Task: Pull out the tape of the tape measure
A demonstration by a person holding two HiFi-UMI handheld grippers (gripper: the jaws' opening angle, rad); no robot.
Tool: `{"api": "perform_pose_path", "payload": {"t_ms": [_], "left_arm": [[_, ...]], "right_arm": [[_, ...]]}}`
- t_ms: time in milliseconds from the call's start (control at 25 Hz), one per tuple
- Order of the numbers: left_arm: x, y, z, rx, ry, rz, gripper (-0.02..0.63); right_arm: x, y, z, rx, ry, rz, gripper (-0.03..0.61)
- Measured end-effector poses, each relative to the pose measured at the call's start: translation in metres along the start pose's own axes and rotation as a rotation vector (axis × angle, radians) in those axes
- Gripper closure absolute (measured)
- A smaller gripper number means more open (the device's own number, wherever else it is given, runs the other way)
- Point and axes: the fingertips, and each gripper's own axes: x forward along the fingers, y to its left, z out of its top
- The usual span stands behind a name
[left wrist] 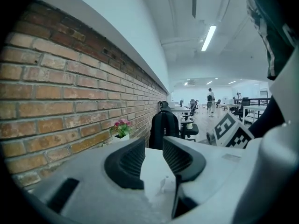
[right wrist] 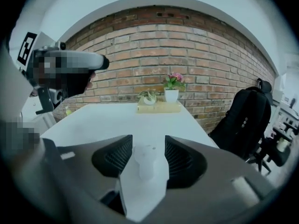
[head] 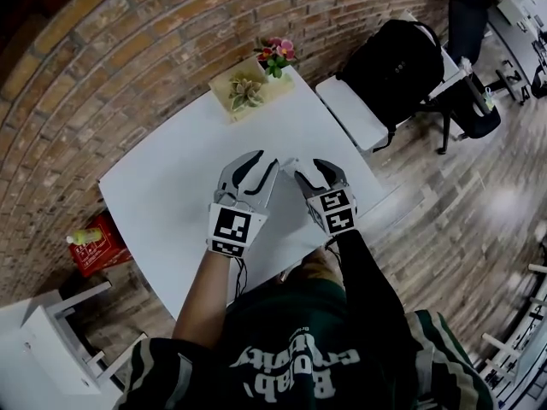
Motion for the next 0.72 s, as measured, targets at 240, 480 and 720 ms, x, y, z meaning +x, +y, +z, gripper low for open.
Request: {"api": "perform_pose_path", "payload": {"t_ms": [240, 480, 720], "left_arm": [[-0.002, 0.007, -0.009, -0.009, 0.023, 0.004, 0.494], [-0.006, 0.012, -0.014, -0.005, 0.039, 0.007, 0.494], [-0.008, 0.015, -0.017, -0.007, 0.042, 0.010, 0.494]], "right_arm": [[0.026, 0.006, -0.048, -0.004, 0.128, 0.020, 0.333], [0.041, 0.008, -0.073, 0.016, 0.199, 0.013, 0.327], [0.043, 0.012, -0.072, -0.079, 0.172, 0.036, 0.426]]}}
